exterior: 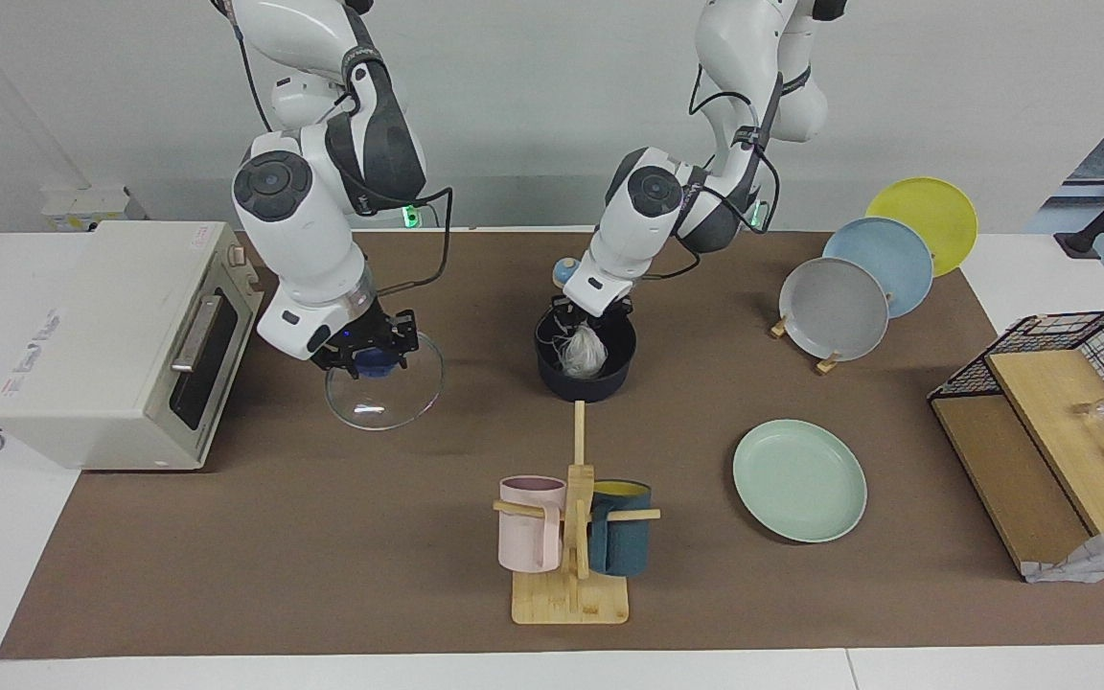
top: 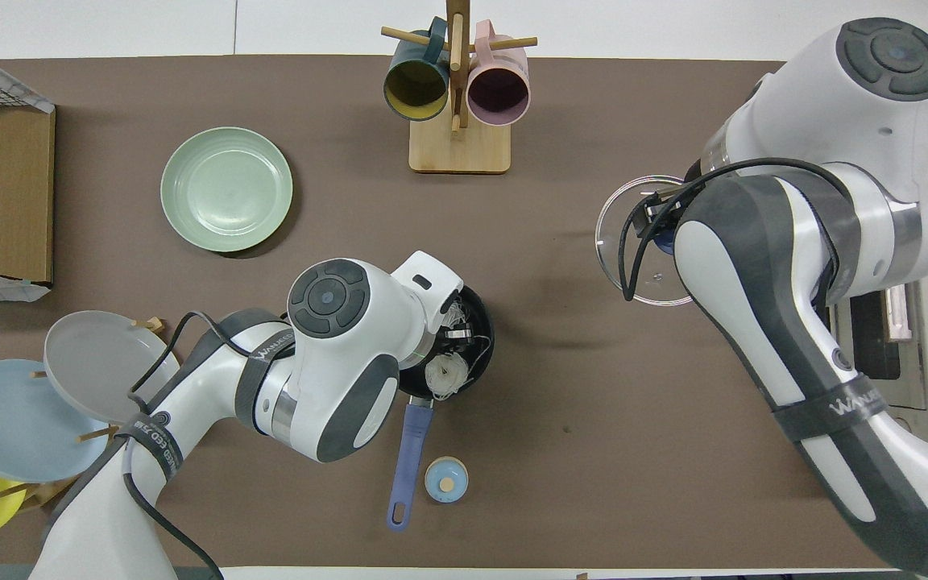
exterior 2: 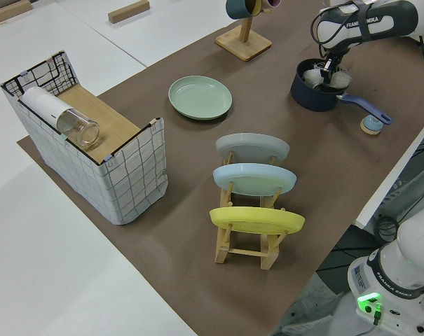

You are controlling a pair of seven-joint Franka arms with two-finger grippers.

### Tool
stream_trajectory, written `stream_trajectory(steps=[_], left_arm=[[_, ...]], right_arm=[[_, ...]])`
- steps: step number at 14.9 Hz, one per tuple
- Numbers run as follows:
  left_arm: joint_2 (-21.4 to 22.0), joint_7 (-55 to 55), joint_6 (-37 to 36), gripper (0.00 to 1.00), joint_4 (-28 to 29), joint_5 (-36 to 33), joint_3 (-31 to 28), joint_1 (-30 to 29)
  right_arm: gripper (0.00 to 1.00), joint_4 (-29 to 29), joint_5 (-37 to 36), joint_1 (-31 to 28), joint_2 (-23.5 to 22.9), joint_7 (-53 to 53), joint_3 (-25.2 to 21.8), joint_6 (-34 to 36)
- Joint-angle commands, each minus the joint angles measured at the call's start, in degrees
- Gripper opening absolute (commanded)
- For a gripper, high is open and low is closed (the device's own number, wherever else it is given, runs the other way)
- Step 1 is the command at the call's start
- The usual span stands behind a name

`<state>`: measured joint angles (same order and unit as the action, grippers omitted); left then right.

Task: Transfer vermicelli from plate to pot
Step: 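Carry the vermicelli with the left gripper over the black saucepan, then release the vermicelli into the pot while the right gripper brings the lid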

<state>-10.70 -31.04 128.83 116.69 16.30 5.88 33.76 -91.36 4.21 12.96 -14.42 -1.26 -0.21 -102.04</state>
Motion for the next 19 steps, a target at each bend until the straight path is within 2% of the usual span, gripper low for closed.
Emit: stream_trajectory(steps=[1,4,5,6,7,9,11,14,16,19], left_arm=[[-1.4,5.5,2.4,0.0,0.7,0.5,0.1,-1.3],[-1.6,5.8,2.3,0.0,0.6,-0.3,-0.1,-0.7],[-1.3,5.5,2.0,0.99,0.2,-2.9,-0.1,-0.7],[-0.2,5.6,-0.1,1.0,-0.3,-3.5,-0.2,-1.2],[1.6,5.7,-5.6,1.0,-2.3,-3.5,-0.6,-1.4],[4.7,6.2,-18.9,1.0,-9.1,-3.6,-2.1,-3.7],[7.3,6.9,-27.5,1.0,-14.6,-4.2,-2.2,-7.8],[12.8,15.5,-33.0,1.0,-17.6,-6.3,-2.5,-17.0],[13.3,22.1,-36.7,1.0,-20.2,-11.4,-2.5,-21.4],[13.6,26.3,-36.6,1.0,-20.1,-13.8,-2.5,-25.2]], right_arm=[[0.55,1.6,1.5,-0.5,0.3,-3.7,2.0,1.6],[0.54,1.8,1.5,1.2,0.3,-6.6,2.7,1.3],[0.54,1.8,1.3,2.2,0.3,-8.0,2.7,1.1],[0.54,1.8,1.2,3.3,0.3,-9.5,2.7,0.9],[0.54,1.8,1.2,3.7,0.3,-10.7,2.7,0.9],[0.52,1.8,1.1,5.5,0.3,-12.6,2.7,0.5],[0.51,1.8,0.9,7.9,0.4,-15.9,2.7,0.4],[0.48,1.1,0.6,13.7,0.5,-25.1,2.7,-1.9],[0.47,0.3,0.5,17.8,0.4,-31.1,2.7,-4.6],[0.45,0.1,-0.2,22.2,-1.7,-34.9,2.7,-7.6]])
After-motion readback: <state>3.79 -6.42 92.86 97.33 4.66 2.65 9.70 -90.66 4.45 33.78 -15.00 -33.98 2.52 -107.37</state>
